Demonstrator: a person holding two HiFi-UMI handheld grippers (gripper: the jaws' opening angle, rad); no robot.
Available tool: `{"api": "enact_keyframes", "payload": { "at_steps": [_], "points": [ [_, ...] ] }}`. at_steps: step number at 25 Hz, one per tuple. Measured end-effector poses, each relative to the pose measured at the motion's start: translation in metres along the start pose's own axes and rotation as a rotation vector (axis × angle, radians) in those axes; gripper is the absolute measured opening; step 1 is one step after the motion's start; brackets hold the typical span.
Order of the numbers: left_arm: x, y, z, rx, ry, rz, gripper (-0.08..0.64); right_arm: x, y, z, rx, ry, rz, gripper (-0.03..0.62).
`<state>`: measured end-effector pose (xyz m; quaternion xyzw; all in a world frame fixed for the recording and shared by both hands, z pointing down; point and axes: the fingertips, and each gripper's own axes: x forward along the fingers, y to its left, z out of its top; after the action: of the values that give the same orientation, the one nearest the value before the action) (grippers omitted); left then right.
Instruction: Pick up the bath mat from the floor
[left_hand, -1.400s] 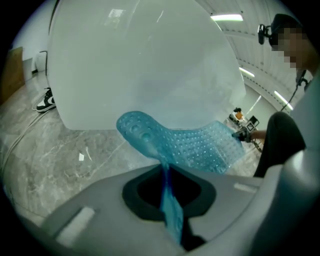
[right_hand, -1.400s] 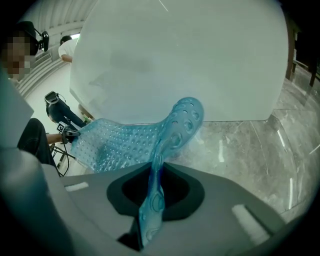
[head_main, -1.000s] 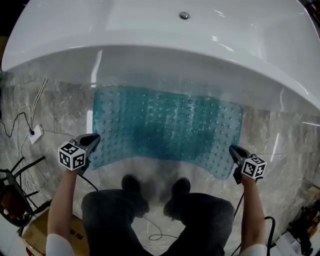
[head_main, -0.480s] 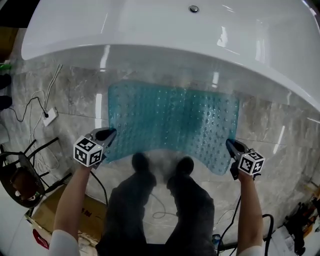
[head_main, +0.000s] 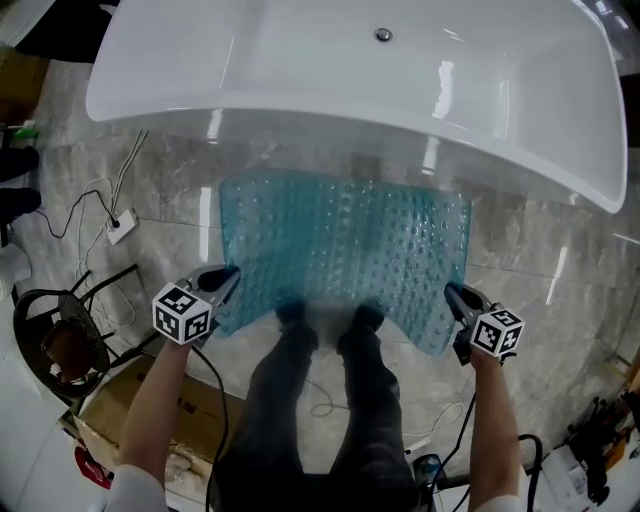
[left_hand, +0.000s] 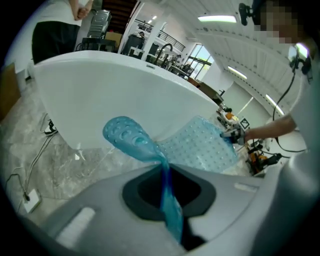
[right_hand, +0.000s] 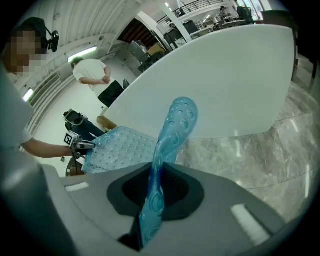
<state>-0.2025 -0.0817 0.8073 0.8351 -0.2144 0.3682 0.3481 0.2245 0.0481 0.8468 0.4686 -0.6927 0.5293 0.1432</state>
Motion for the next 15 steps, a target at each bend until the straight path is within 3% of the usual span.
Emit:
{"api": "enact_keyframes", "payload": {
  "at_steps": [15],
  "points": [
    [-0.210,-0.169,0.128,-0.062,-0.110,-0.090,0.015,-0.198,0.199,0.080,0.062,-0.125,0.076,0.040]
  ]
}}
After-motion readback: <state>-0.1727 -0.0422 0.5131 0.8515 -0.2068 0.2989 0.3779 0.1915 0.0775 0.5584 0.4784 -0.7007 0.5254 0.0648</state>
